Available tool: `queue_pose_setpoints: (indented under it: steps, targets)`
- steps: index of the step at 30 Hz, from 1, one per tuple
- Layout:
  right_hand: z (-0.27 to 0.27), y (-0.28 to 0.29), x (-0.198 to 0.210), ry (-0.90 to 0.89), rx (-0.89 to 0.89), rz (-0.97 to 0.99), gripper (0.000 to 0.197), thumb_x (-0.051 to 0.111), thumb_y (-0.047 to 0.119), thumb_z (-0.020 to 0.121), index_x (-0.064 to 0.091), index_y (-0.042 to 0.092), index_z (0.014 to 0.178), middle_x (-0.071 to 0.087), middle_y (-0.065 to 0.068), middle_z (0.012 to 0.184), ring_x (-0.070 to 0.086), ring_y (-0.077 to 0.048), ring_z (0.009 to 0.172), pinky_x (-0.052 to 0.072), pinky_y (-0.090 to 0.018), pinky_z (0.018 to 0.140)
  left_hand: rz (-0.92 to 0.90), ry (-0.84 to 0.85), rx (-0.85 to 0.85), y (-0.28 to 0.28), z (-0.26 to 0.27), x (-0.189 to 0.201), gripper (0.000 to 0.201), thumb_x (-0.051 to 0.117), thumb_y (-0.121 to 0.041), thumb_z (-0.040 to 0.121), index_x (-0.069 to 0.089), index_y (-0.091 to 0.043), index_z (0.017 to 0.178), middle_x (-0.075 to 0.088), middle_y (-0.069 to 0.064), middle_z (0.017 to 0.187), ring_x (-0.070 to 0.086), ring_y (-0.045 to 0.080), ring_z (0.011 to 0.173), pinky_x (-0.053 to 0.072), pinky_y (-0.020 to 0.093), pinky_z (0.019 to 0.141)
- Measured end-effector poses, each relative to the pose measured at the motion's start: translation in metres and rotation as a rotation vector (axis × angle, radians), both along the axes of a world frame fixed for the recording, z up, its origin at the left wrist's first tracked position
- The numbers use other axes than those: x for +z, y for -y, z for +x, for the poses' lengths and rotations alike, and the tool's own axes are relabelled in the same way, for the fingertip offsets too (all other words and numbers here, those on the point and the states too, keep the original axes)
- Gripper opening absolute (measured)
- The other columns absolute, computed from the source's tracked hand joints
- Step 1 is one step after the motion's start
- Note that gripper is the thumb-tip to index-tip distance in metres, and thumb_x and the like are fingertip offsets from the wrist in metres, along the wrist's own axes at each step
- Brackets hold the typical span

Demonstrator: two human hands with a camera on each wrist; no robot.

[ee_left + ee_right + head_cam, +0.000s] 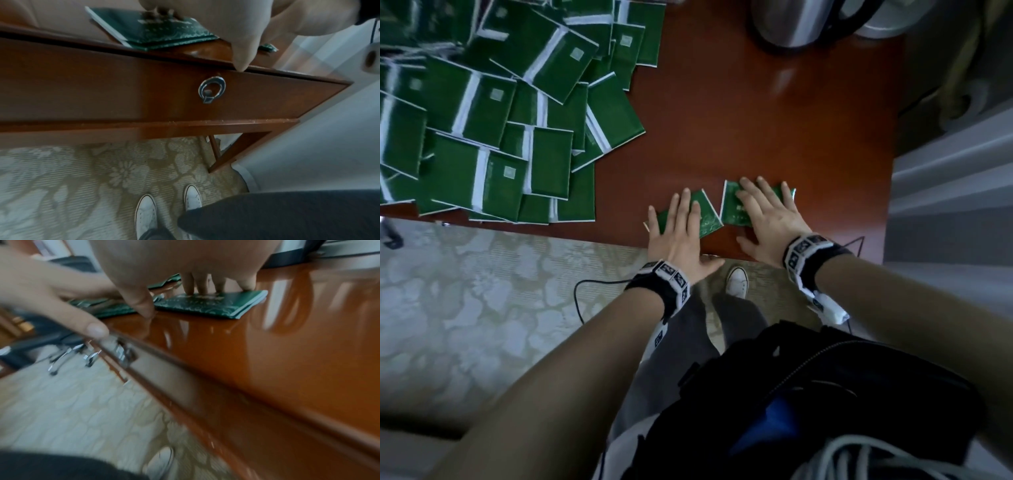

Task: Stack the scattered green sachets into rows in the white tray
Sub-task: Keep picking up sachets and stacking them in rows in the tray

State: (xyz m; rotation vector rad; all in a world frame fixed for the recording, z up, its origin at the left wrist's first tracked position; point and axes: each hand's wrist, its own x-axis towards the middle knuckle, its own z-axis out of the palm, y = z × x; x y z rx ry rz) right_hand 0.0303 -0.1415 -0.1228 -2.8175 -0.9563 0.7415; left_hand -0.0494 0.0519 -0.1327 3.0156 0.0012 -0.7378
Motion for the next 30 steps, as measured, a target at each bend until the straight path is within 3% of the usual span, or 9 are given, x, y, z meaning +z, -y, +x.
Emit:
queue_pose_setpoints:
  steps: [3,5,9,12,16,19,21,24,30]
  targets:
    - [-0.019,0.012,-0.011,0.031,0.085,-0.008,0.096,0.053,0.062,0.087,0.007,0.016,0.157,-0.003,-0.001,0.165,-0.004,-0.027,0.152,0.0,-0.059,0.12,-0.047,0.03,-0.015,0.004,-0.009,-0.008,0.108,0.065,-0.064,0.079,0.01,-0.006,0.152,-0.018,0.01,0.163,-0.01,0.026,0.151,0.007,0.061,0.119]
    - [-0.032,0.017,-0.02,0.059,0.106,-0.002,0.097,0.054,0.063,0.086,0.007,0.016,0.157,-0.002,-0.001,0.166,-0.002,-0.027,0.152,0.0,-0.06,0.119,-0.045,0.104,-0.032,0.007,-0.017,-0.016,0.092,0.075,-0.03,0.082,0.017,-0.006,0.149,-0.01,0.01,0.164,-0.003,0.026,0.152,0.011,0.062,0.118]
    - [-0.053,0.015,-0.028,0.104,0.067,0.023,0.083,0.053,0.026,0.09,0.007,0.016,0.157,-0.003,-0.001,0.166,-0.002,-0.028,0.152,-0.003,-0.059,0.119,-0.119,0.171,-0.066,0.008,-0.032,-0.022,0.08,0.063,0.014,0.078,0.025,-0.005,0.146,-0.004,0.008,0.165,-0.001,0.023,0.152,0.008,0.062,0.118]
    - [-0.06,0.009,-0.026,0.125,0.006,0.101,0.084,0.056,0.005,0.083,0.017,0.016,0.156,0.006,0.0,0.166,0.005,-0.029,0.152,-0.002,-0.058,0.12,-0.143,0.195,-0.1,0.001,-0.038,-0.017,0.077,0.06,0.018,0.078,0.031,-0.007,0.144,0.003,0.006,0.165,0.004,0.021,0.152,0.009,0.059,0.119]
    - [-0.067,0.008,-0.013,0.041,-0.036,0.103,0.086,0.065,0.006,0.079,0.026,0.018,0.154,0.019,0.001,0.164,0.013,-0.028,0.151,0.002,-0.053,0.122,-0.18,0.158,-0.12,-0.007,-0.043,0.001,0.066,0.051,0.017,0.082,0.041,-0.011,0.141,0.023,0.005,0.161,0.021,0.021,0.149,0.024,0.053,0.118]
    - [-0.066,0.0,0.018,-0.077,-0.082,-0.028,0.074,0.063,0.013,0.087,0.028,0.02,0.152,0.042,-0.006,0.151,0.04,-0.028,0.137,0.032,-0.044,0.114,-0.081,0.129,-0.16,-0.02,-0.044,0.029,0.05,0.049,0.005,0.09,0.046,-0.018,0.134,0.055,0.004,0.135,0.059,0.028,0.116,0.05,0.041,0.077]
    - [-0.064,-0.011,0.053,-0.084,-0.135,-0.104,0.054,0.056,0.007,0.089,0.042,0.019,0.14,0.061,-0.01,0.114,0.059,-0.03,0.1,0.054,-0.042,0.086,0.012,0.124,-0.156,-0.033,-0.041,0.06,0.029,0.048,-0.011,0.099,0.046,-0.021,0.127,0.063,0.003,0.111,0.065,0.032,0.09,0.041,0.037,0.058]
    - [-0.061,-0.038,0.111,-0.002,-0.171,-0.121,0.034,0.048,0.001,0.091,0.053,0.016,0.121,0.053,-0.005,0.083,0.058,-0.029,0.076,0.054,-0.038,0.066,0.07,0.177,-0.108,-0.062,-0.038,0.116,0.018,0.046,-0.028,0.102,0.05,-0.018,0.116,0.065,0.008,0.096,0.065,0.034,0.084,0.04,0.036,0.059]
    - [-0.063,-0.118,0.214,0.25,-0.116,0.027,0.026,0.051,0.004,0.088,0.059,0.013,0.111,0.059,-0.013,0.097,0.06,-0.035,0.088,0.05,-0.036,0.069,0.125,0.243,-0.05,-0.121,-0.048,0.232,0.029,0.052,-0.022,0.101,0.053,-0.018,0.13,0.063,0.015,0.098,0.062,0.034,0.087,0.051,0.037,0.067]
